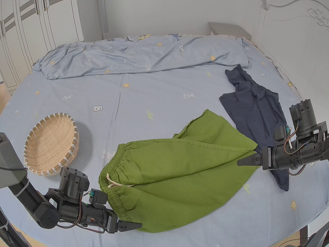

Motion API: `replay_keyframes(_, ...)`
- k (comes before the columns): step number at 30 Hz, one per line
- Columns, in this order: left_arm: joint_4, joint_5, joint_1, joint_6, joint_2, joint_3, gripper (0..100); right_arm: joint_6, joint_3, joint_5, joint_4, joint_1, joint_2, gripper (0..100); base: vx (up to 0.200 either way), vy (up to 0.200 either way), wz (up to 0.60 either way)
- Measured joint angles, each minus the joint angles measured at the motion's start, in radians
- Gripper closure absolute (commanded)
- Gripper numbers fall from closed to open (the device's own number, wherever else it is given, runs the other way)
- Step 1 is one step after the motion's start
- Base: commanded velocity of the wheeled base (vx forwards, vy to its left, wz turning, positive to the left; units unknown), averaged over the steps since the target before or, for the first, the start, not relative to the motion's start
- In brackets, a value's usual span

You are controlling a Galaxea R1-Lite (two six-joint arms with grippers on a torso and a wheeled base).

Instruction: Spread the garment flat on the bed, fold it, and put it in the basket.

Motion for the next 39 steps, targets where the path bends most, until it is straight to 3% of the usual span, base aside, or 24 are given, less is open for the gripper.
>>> replay_keyframes(10,-0.027,-0.002,-0.008,0.0,0.024,0.006,0,0.001,0.0,0.0,0.0,-0.001,0.001,0,0.0,0.0,0.0)
replay_keyframes(11,-0.027,-0.002,-0.01,0.0,0.025,0.008,100,0.001,0.0,0.0,0.001,-0.001,0.002,0,0.0,0.0,0.0)
replay_keyframes(29,-0.026,-0.001,-0.004,0.003,-0.011,0.1,100,0.002,-0.001,0.006,0.001,-0.006,0.004,0,0.0,0.0,0.0)
replay_keyframes(37,-0.027,-0.003,0.093,0.037,-0.088,0.182,100,-0.001,-0.004,0.03,0.009,-0.04,0.016,0,0.0,0.0,0.0)
replay_keyframes(39,-0.025,-0.004,0.155,0.077,-0.108,0.21,100,-0.006,-0.008,0.073,0.011,-0.072,0.036,0,0.0,0.0,0.0)
